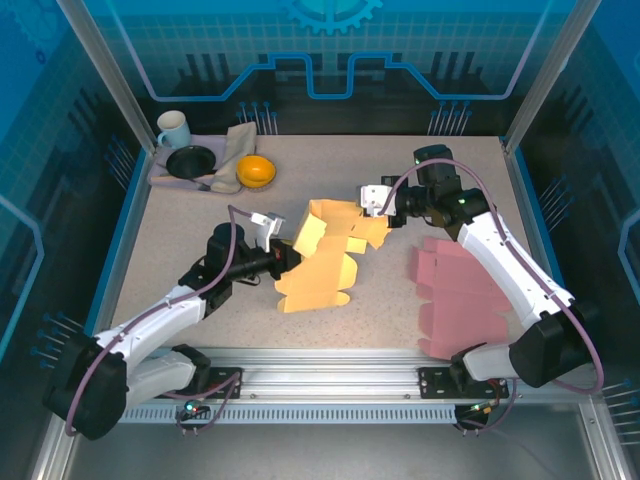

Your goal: Fold the paper box

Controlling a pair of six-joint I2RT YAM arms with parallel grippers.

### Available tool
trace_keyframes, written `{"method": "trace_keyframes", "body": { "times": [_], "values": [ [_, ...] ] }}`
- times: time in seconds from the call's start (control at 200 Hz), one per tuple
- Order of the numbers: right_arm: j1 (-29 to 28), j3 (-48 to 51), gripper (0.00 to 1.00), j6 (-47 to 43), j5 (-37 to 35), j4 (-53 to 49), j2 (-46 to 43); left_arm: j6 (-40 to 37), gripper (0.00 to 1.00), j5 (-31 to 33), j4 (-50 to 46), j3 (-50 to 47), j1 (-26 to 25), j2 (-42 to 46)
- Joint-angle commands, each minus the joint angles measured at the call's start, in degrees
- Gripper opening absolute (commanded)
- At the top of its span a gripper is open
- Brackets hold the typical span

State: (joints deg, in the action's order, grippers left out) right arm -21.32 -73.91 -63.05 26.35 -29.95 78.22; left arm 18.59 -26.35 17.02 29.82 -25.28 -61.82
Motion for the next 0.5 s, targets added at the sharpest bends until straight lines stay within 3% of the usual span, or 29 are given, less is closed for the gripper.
{"method": "trace_keyframes", "body": {
  "times": [0.0, 0.05, 0.15, 0.245, 0.39, 0.495],
  "values": [
    [0.05, -0.32, 0.0, -1.37, -0.15, -2.23, -0.8, -2.26, 0.38, 4.49, -4.0, 1.73, -0.19, 2.4],
    [-0.07, -0.93, 0.0, -2.4, -2.97, -2.54, -0.24, -3.3, 0.55, 7.44, -7.03, 2.25, -0.17, 3.85],
    [-1.26, -3.18, 0.0, -6.1, -12.01, -3.28, 1.81, -4.79, 0.66, 13.42, -9.35, 0.8, -0.1, 9.49],
    [-2.8, -4.62, 0.0, -8.69, -18.56, -2.2, 3.33, -6.34, 0.75, 11.99, -9.69, 0.1, -0.21, 14.55],
    [-3.95, -5.53, 0.0, -9.1, -18.51, -0.47, 4.53, -8.9, 0.79, 8.16, -12.7, 1.92, -1.7, 17.16],
    [-5.99, -3.54, 0.0, -10.1, -19.89, 2.57, 4.34, -9.53, 0.79, 12.59, -14.26, 2.26, -2.39, 16.47]
  ]
}}
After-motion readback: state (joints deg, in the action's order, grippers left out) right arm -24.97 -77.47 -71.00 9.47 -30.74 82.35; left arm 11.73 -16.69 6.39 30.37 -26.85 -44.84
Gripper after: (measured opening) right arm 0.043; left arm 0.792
